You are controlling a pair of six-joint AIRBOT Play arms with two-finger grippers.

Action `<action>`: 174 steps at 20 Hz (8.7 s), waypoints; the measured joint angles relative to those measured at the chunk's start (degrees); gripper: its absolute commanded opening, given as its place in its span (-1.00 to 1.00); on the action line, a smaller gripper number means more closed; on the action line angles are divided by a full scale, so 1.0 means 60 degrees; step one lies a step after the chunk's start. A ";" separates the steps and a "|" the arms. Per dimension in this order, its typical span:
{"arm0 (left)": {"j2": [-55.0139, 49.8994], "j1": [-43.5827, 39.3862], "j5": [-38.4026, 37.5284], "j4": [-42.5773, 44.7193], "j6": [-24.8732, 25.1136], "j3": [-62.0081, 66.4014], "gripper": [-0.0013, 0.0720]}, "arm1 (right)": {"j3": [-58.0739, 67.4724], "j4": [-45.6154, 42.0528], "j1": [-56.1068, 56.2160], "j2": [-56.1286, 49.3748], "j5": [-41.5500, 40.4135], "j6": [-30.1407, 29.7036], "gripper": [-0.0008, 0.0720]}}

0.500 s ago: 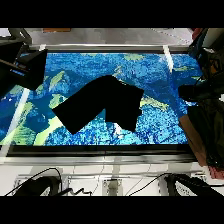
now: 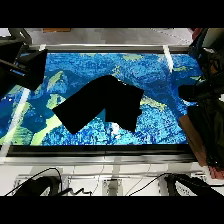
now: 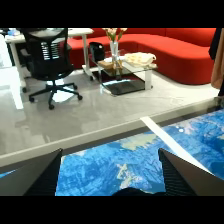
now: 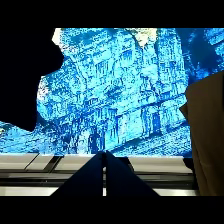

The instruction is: Fold the clothes and pants, and hang the long-sleeved shirts on hangers.

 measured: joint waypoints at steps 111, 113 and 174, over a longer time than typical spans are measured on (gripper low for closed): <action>-0.5085 0.7227 -0.0419 -0.8863 0.2983 0.1851 -0.94 | 0.1960 0.8076 -0.2473 -0.3169 -0.5559 -0.2779 -0.92; -0.5045 0.7803 -0.0350 -0.8863 0.2943 0.2506 -0.94 | 0.3246 0.7686 -0.2980 -0.3122 -0.5224 -0.2259 -0.92; -0.8397 0.5319 -0.1137 -0.2324 -0.2036 0.1523 0.40 | 0.0627 0.3413 -0.4470 -0.4761 -0.7515 -0.1625 -0.04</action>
